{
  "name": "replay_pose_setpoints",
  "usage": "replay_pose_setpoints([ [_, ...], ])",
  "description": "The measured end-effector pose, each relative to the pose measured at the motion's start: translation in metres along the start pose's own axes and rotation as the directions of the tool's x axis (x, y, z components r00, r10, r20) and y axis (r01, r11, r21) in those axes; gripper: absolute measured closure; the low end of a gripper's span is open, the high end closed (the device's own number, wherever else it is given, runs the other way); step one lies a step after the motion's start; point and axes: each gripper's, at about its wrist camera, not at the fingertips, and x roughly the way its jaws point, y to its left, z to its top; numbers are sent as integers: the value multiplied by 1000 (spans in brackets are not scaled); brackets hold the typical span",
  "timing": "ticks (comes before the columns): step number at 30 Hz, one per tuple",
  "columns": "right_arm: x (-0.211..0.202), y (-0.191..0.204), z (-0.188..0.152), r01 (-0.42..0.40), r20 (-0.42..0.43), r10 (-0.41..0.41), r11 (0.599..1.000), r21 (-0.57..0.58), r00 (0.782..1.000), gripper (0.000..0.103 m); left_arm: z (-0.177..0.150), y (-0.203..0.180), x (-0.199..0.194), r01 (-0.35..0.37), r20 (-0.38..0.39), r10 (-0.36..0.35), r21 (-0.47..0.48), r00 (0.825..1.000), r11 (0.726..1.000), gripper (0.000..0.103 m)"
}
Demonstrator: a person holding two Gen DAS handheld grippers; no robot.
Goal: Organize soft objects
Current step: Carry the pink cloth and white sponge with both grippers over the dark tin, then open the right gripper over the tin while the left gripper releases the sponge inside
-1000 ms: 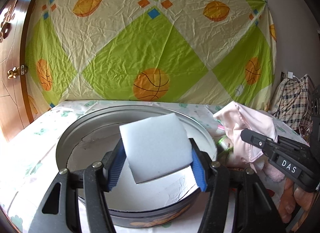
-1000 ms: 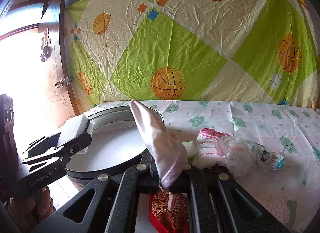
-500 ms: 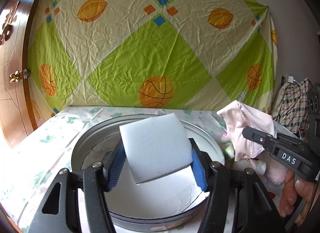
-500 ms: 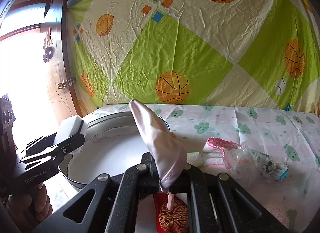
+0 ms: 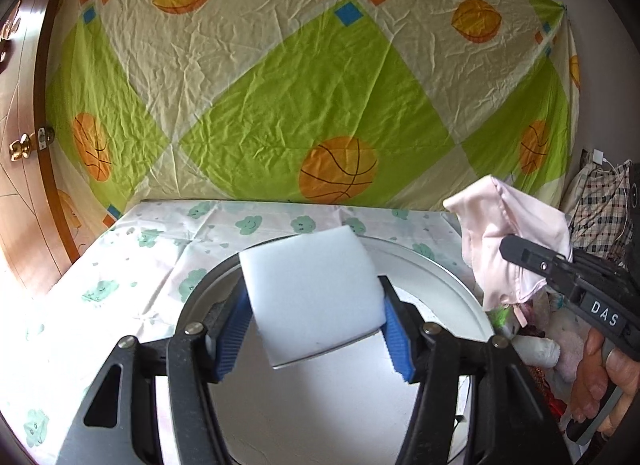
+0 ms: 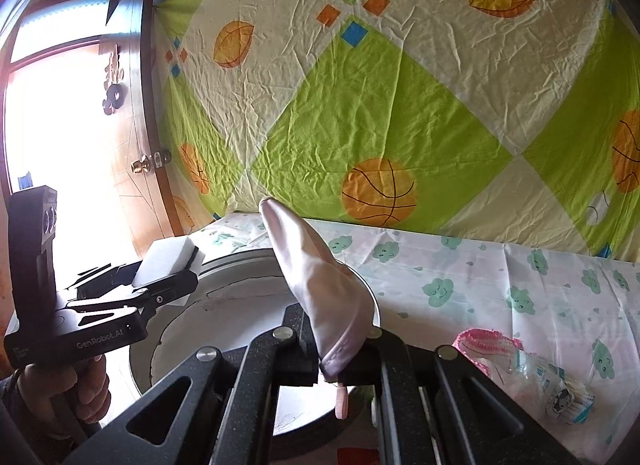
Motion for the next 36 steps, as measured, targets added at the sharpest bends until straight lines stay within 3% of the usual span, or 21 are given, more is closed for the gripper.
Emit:
replay_pose_setpoints([
  [8,50,-3,12,-10,-104,12,1000,19,995,97,14,11,33,-3,-111,3,-3,994,1000,43],
  [21,108,-7,16,9,-245,-6,1000,9,970,97,21,29,70,-14,-269,6,-29,963,999,43],
  [32,130,-8,11,21,-312,-18,1000,7,950,97,20,34,84,-10,-332,3,-20,943,1000,41],
  [36,134,-10,12,26,-323,-21,1000,13,946,96,19,32,85,-5,-339,1,-10,941,1000,35],
])
